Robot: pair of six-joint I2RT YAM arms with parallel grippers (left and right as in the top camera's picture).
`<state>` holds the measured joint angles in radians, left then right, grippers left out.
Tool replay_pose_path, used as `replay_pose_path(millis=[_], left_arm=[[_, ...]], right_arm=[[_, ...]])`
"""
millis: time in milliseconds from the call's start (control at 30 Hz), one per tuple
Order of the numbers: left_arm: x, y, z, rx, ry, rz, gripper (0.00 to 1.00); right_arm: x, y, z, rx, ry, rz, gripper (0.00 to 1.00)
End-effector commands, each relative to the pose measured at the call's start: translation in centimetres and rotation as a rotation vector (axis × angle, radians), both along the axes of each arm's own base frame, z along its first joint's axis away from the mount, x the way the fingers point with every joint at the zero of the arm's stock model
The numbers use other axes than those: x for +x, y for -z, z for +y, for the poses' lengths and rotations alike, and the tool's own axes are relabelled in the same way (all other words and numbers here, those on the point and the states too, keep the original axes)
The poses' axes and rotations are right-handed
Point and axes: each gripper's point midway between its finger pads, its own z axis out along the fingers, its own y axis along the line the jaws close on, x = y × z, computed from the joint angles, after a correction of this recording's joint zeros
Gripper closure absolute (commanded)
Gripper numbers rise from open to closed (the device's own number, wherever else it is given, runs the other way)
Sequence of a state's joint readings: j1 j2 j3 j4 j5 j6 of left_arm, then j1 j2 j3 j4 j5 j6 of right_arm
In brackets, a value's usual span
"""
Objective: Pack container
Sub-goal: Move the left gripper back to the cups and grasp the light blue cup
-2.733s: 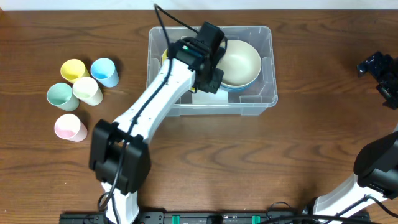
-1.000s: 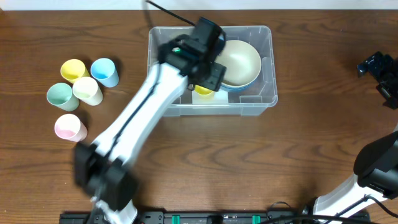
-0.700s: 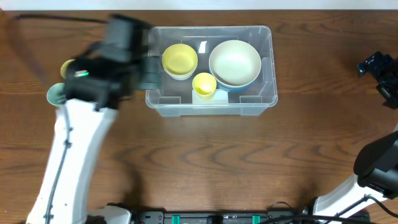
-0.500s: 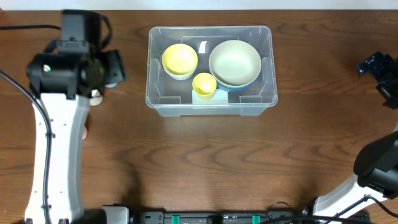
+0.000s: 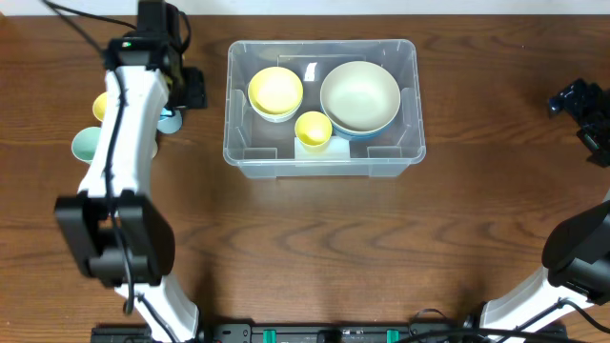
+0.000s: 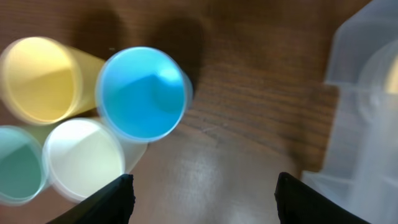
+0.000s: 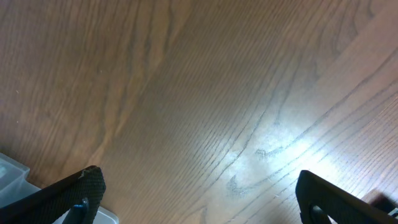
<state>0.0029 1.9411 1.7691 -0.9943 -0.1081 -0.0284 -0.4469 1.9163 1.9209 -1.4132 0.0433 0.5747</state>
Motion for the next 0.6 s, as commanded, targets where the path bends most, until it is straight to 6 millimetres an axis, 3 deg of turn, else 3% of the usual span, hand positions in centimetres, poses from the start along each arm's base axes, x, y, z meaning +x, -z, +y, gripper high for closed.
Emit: replay_pose_path(millis=[0, 200, 433, 567], left_arm=[[0.4, 2.7, 0.1, 0.017, 0.064, 0.059, 0.27], [1.3, 5.3, 0.9, 0.018, 0.054, 0.081, 0.27], [1.5, 6.3, 3.4, 0.012, -0.001, 0.086, 0.27], [1.8, 6.6, 3.4, -0.037, -0.005, 0.073, 0.28]], right_arm=[[-0.1, -0.1, 0.0, -0.003, 0.015, -0.002, 0.01], [-0.1, -0.1, 0.0, -0.003, 0.015, -0.002, 0.01], [-0.1, -0.1, 0.0, -0.003, 0.015, -0.002, 0.01], [-0.1, -0.1, 0.0, -0.003, 0.015, -0.002, 0.01]])
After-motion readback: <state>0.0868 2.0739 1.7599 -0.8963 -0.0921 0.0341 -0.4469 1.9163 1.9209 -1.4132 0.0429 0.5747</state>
